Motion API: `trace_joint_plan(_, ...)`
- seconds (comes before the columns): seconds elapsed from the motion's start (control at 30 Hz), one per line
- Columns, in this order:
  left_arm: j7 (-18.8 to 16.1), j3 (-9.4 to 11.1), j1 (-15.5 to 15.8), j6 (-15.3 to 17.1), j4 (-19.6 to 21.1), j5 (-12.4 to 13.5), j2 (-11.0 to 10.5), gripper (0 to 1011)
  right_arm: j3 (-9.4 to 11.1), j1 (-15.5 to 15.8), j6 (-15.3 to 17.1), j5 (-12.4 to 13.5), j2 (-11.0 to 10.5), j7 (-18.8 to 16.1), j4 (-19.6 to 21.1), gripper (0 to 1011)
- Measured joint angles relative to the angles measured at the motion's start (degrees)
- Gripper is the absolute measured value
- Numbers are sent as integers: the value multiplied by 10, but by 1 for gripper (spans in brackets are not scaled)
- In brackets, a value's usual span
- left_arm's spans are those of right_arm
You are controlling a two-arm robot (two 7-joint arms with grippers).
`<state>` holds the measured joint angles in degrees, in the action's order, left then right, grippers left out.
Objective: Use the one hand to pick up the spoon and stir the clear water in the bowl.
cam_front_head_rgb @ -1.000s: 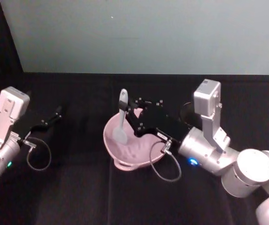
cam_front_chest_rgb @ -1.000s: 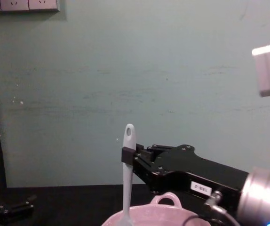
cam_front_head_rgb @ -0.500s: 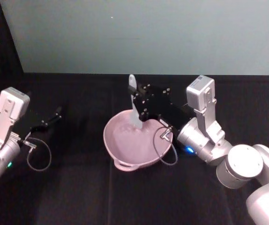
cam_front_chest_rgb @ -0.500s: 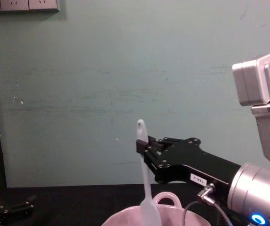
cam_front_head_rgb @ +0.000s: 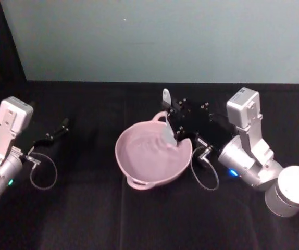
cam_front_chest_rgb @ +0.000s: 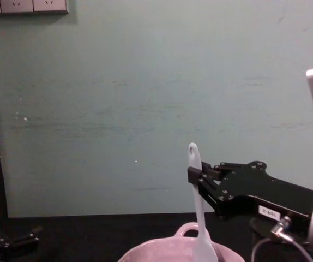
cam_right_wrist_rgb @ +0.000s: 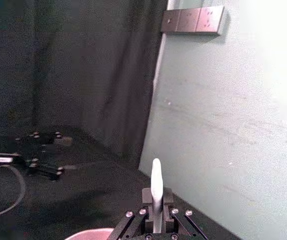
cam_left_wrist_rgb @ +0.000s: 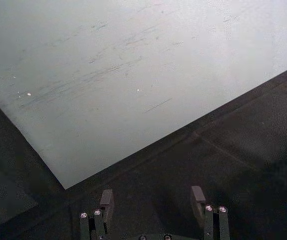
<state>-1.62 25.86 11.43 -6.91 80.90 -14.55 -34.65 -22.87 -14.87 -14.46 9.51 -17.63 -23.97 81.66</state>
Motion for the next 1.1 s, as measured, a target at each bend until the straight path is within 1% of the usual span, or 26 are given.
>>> trace_joint_plan(0.1,0,0,0,0,0,0,0,1011,4,15,14,17,-11,-15,24,117)
trace_joint_plan(0.13,0,0,0,0,0,0,0,1011,4,15,14,17,-11,-15,24,117)
trace_joint_plan(0.27,0,0,0,0,0,0,0,1011,6,36,30,56,-24,-45,56,117)
trace_joint_plan(0.3,0,0,0,0,0,0,0,1011,6,36,30,56,-24,-45,56,117)
trace_joint_plan(0.37,0,0,0,0,0,0,0,1011,1,41,37,77,-27,-60,62,117)
trace_joint_plan(0.4,0,0,0,0,0,0,0,1011,1,41,37,77,-27,-60,62,117)
trace_joint_plan(0.43,0,0,0,0,0,0,0,1011,-3,41,40,87,-27,-67,62,117)
trace_joint_plan(0.5,0,0,0,0,0,0,0,1011,-10,37,46,100,-25,-77,55,117)
trace_joint_plan(0.53,0,0,0,0,0,0,0,1011,-10,37,46,100,-25,-77,55,117)
trace_joint_plan(0.6,0,0,0,0,0,0,0,1011,-20,27,51,114,-18,-87,41,117)
trace_joint_plan(0.67,0,0,0,0,0,0,0,1011,-24,21,51,120,-14,-91,33,117)
trace_joint_plan(0.8,0,0,0,0,0,0,0,1011,-34,1,39,132,4,-94,5,117)
trace_joint_plan(0.83,0,0,0,0,0,0,0,1011,-34,1,39,132,4,-94,5,117)
trace_joint_plan(0.97,0,0,0,0,0,0,0,1011,-39,-20,18,135,25,-90,-29,117)
trace_joint_plan(1.1,0,0,0,0,0,0,0,1011,-41,-37,2,128,40,-77,-59,117)
